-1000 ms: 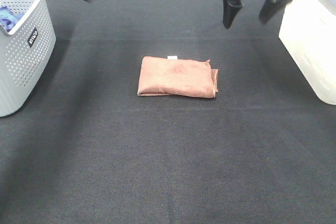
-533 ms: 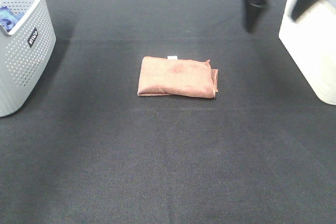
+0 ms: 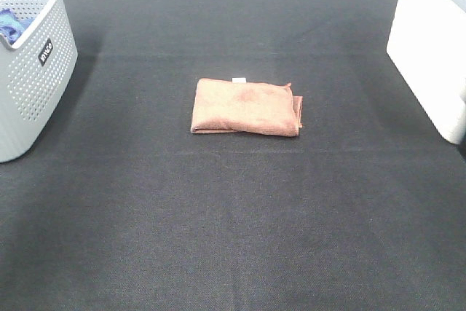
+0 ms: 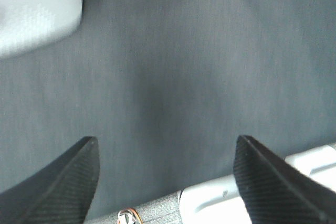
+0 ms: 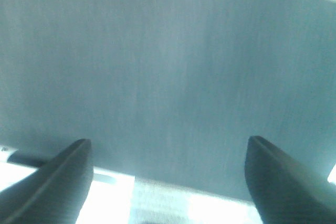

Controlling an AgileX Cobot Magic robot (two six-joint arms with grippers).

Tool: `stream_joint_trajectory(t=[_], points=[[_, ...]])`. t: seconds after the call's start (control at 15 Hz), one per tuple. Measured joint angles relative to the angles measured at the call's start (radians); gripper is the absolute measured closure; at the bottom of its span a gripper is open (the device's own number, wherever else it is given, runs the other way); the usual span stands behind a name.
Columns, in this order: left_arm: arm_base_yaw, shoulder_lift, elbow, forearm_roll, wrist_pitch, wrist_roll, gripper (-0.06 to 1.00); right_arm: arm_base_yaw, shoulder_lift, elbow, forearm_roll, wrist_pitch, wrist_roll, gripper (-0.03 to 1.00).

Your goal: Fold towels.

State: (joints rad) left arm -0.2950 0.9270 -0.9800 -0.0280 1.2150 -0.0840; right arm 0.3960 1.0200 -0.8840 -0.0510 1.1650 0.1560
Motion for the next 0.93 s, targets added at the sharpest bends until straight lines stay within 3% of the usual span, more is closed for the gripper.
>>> stream_joint_trajectory(t=[0.27, 0.47, 0.73, 0.93], points=[[0.000, -0.386, 0.255, 0.000, 0.001, 0.000, 0.26, 0.000, -0.397, 0.245, 0.003, -0.034, -0.041, 0.21], [0.000, -0.580, 0.373, 0.000, -0.041, 0.027, 0.26, 0.000, -0.614, 0.310, 0.037, -0.064, -0.121, 0.21], [0.000, -0.667, 0.471, -0.067, -0.134, 0.149, 0.26, 0.000, -0.779, 0.367, 0.138, -0.101, -0.256, 0.21], [0.000, -0.669, 0.479, -0.112, -0.157, 0.220, 0.26, 0.000, -0.790, 0.373, 0.144, -0.102, -0.266, 0.21]])
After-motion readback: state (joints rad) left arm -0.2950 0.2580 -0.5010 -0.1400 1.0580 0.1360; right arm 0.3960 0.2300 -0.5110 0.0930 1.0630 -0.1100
